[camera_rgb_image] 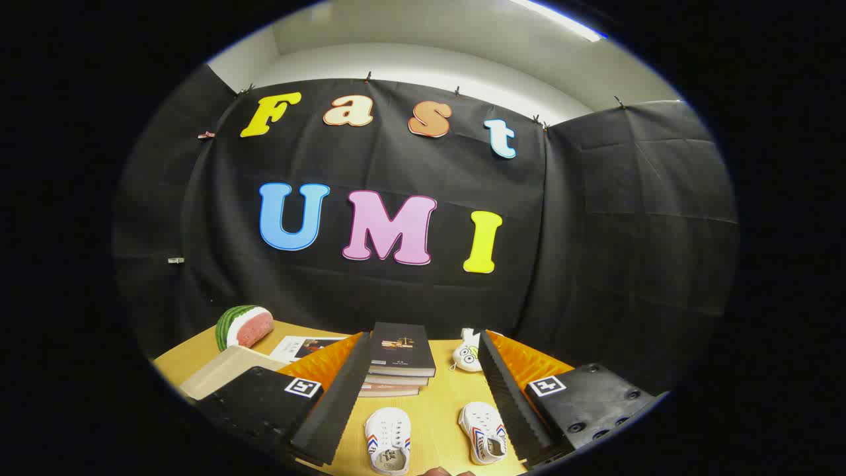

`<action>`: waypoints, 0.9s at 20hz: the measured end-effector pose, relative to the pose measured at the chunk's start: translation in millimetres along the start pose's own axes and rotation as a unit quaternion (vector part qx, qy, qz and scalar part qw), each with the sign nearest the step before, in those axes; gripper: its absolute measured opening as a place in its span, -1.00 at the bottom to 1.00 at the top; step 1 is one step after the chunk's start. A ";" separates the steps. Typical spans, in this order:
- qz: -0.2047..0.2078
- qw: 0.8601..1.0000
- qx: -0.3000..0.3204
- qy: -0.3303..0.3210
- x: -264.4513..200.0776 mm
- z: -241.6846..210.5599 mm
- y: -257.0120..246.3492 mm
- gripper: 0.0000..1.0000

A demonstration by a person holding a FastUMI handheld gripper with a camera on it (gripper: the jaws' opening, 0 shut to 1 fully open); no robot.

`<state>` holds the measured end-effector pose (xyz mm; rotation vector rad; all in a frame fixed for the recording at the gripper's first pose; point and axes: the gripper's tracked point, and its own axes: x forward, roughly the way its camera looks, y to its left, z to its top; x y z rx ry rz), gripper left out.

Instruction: Open the storage box then place both shoes into the box .Put the left shoe in first, then the right shoe, with the right side of both shoes facing outward in a uniform manner.

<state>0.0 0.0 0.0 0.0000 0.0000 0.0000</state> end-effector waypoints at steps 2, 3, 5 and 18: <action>0.000 1.000 0.003 -0.003 -1.1 3.0 2.3 0.95; -0.001 1.000 0.004 -0.002 -1.6 3.3 3.0 0.95; -0.004 1.000 0.006 0.000 -2.0 1.0 4.3 0.95; -0.020 0.999 0.016 0.021 -2.4 -12.2 -4.3 0.95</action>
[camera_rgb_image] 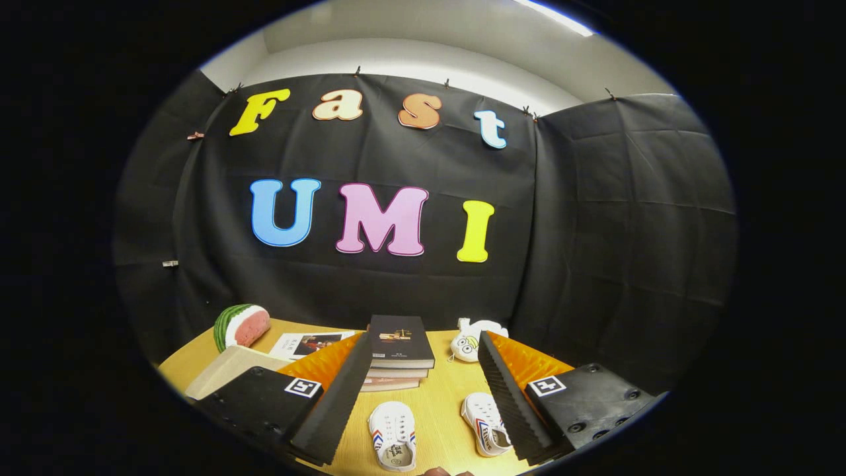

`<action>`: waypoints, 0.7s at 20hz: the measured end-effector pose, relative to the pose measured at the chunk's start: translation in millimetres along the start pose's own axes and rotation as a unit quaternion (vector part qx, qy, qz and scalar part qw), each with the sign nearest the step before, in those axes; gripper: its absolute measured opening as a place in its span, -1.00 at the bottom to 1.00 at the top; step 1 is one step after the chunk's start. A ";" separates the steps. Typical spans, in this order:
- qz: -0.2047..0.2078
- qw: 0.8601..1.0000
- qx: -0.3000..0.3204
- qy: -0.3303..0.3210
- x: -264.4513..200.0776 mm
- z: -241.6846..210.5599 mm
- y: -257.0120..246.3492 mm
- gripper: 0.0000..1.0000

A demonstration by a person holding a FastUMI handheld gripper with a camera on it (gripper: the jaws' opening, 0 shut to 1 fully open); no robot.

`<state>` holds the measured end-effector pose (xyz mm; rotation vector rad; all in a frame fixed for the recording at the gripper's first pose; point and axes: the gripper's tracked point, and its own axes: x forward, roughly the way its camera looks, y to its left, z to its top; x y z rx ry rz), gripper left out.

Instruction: Open the storage box then place both shoes into the box .Put the left shoe in first, then the right shoe, with the right side of both shoes facing outward in a uniform manner.

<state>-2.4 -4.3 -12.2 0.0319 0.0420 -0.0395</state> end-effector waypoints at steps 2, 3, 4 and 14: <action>-0.002 1.000 0.003 0.002 0.0 -0.7 -2.2 0.95; -0.002 1.000 0.004 0.004 1.4 -1.2 -2.7 0.95; -0.003 1.000 0.005 0.006 1.6 -2.1 -2.6 0.95; 0.011 0.999 0.028 0.026 6.2 -8.5 5.6 0.94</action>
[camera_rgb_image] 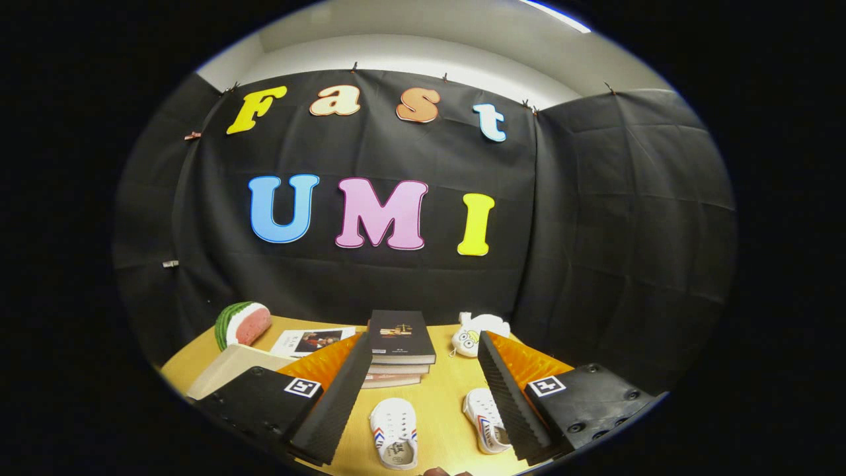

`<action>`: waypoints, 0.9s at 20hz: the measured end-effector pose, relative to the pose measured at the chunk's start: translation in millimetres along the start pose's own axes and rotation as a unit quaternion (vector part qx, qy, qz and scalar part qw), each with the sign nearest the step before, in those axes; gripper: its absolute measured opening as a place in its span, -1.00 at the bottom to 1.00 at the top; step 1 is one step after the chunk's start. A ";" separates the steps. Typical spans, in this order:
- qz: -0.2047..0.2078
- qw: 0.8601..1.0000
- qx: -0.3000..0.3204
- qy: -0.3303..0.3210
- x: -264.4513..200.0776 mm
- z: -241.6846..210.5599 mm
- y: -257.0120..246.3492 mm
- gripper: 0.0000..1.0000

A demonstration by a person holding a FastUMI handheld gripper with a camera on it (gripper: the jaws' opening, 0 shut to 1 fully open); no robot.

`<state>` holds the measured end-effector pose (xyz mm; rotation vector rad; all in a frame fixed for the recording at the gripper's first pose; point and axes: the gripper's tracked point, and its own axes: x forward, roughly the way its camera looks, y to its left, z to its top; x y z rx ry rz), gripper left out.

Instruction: Open the storage box then place both shoes into the box .Put the left shoe in first, then the right shoe, with the right side of both shoes facing outward in a uniform manner.

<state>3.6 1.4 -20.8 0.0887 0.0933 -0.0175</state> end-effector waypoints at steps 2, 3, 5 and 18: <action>0.030 0.999 0.031 0.031 4.9 -13.4 14.2 0.95; 0.044 0.997 0.045 0.050 5.9 -21.3 19.9 0.95; 0.067 0.991 0.082 0.077 8.9 -30.6 26.9 0.95; 0.262 0.842 0.289 0.373 -13.8 -159.6 126.2 0.96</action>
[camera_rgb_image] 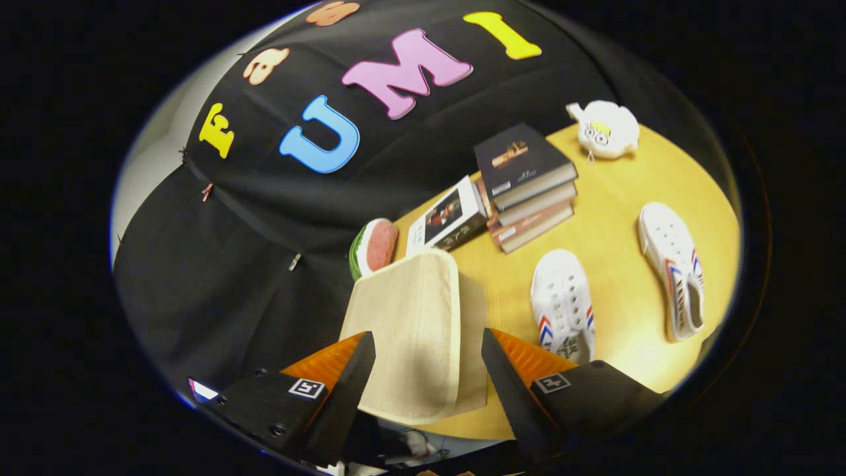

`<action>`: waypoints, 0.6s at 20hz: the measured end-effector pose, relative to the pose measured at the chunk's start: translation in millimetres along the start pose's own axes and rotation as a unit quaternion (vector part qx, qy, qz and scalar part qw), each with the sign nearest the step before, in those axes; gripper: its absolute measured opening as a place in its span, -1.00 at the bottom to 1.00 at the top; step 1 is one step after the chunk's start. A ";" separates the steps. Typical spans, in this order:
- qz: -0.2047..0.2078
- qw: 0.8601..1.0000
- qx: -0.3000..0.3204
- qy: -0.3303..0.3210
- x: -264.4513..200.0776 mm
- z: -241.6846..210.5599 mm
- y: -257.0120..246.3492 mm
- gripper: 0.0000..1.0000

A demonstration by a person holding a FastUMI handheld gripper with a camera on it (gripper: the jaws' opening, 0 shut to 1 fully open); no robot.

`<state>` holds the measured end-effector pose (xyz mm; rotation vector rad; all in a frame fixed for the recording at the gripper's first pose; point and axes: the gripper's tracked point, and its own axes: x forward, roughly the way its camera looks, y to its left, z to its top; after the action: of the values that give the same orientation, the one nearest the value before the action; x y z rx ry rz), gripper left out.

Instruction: Open the storage box then place both shoes into the box .Put the left shoe in first, then the right shoe, with the right side of both shoes facing outward in a uniform manner.

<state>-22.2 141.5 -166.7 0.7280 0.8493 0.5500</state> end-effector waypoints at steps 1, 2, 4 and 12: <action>0.010 1.000 0.013 0.022 5.2 -10.4 -4.6 0.97; 0.024 0.998 0.025 0.043 10.8 -17.5 -5.5 0.96; 0.055 0.994 0.047 0.077 18.8 -29.1 -3.6 0.96; 0.155 0.968 0.098 0.173 41.5 -65.7 0.9 0.91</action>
<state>-53.4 193.7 -215.2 0.9710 1.1335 0.8992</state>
